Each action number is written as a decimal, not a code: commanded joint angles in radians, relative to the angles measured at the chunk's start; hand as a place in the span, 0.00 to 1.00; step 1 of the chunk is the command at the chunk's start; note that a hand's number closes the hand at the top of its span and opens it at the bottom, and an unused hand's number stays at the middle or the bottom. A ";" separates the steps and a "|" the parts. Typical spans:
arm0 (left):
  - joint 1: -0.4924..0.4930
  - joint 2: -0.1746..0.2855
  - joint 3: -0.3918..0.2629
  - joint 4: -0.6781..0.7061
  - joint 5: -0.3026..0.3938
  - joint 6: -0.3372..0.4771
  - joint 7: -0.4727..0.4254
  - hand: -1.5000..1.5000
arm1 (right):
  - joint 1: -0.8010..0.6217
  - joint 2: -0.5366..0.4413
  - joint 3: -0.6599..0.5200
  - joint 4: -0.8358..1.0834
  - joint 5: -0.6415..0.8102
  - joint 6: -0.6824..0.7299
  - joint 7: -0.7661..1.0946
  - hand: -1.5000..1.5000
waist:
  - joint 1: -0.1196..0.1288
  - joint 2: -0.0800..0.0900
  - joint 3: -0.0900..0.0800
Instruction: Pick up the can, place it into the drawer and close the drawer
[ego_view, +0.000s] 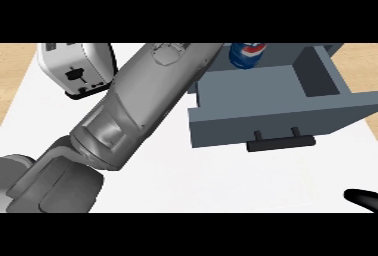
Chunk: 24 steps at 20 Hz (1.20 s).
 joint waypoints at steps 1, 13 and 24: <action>0.009 0.000 -0.022 0.049 0.027 0.054 -0.051 0.00 | -0.037 -0.012 0.013 -0.026 -0.011 -0.008 0.046 0.00 | -0.009 0.004 -0.001; -0.030 0.000 -0.032 0.084 0.111 0.082 -0.087 0.00 | -0.083 -0.087 0.103 0.020 0.206 0.039 -0.076 0.00 | 0.000 0.010 -0.001; -0.061 0.000 -0.005 0.069 0.201 0.100 -0.107 0.00 | -0.217 -0.187 0.272 0.246 0.576 0.029 -0.219 0.00 | 0.044 0.005 -0.001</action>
